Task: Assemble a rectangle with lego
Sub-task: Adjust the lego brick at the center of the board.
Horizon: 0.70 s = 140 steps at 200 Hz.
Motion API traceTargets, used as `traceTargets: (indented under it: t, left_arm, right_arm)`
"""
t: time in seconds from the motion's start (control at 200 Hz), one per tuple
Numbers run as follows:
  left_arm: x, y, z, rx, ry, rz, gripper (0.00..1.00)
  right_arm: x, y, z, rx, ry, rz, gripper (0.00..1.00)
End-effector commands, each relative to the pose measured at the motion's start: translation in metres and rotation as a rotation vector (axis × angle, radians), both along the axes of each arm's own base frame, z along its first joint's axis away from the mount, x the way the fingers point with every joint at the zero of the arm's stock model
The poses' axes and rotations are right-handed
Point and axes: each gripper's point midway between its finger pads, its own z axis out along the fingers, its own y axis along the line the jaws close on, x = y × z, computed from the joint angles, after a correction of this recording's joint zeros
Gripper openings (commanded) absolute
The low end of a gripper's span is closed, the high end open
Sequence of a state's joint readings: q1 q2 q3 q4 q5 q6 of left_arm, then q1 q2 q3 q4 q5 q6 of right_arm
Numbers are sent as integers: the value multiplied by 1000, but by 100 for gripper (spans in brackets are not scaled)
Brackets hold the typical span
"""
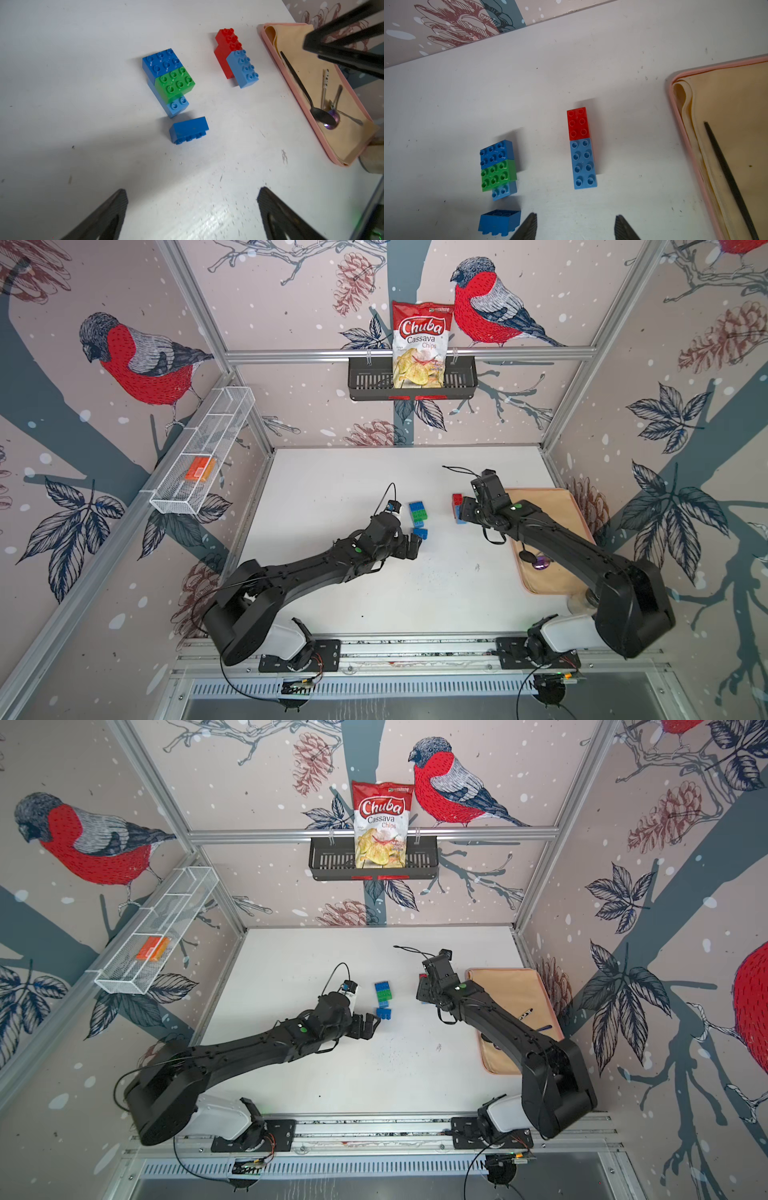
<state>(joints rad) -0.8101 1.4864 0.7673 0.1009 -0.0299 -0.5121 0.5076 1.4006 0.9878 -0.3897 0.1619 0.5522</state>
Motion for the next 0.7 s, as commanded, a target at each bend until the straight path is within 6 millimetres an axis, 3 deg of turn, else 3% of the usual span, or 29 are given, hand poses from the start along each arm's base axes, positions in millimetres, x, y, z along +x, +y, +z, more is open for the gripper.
traceTargets:
  t: [0.0,0.345,0.47,0.495,0.695]
  left_arm:
    - [24,-13,-5,-51,1,105,97]
    - [44,-43,-50,54,11,153,91]
    - [42,-41,-66,137,-2,161,90]
    - [48,-46,-59,128,-19,163,90]
    - [53,-36,-66,188,-32,212,79]
  right_arm:
    - [3,9,9,91,-36,33,64]
    - [4,-10,0,162,-34,37,64]
    - [6,-15,-3,179,-29,32,64]
    - [6,-15,-3,182,-30,32,64]
    - [7,-18,-7,189,-22,28,64]
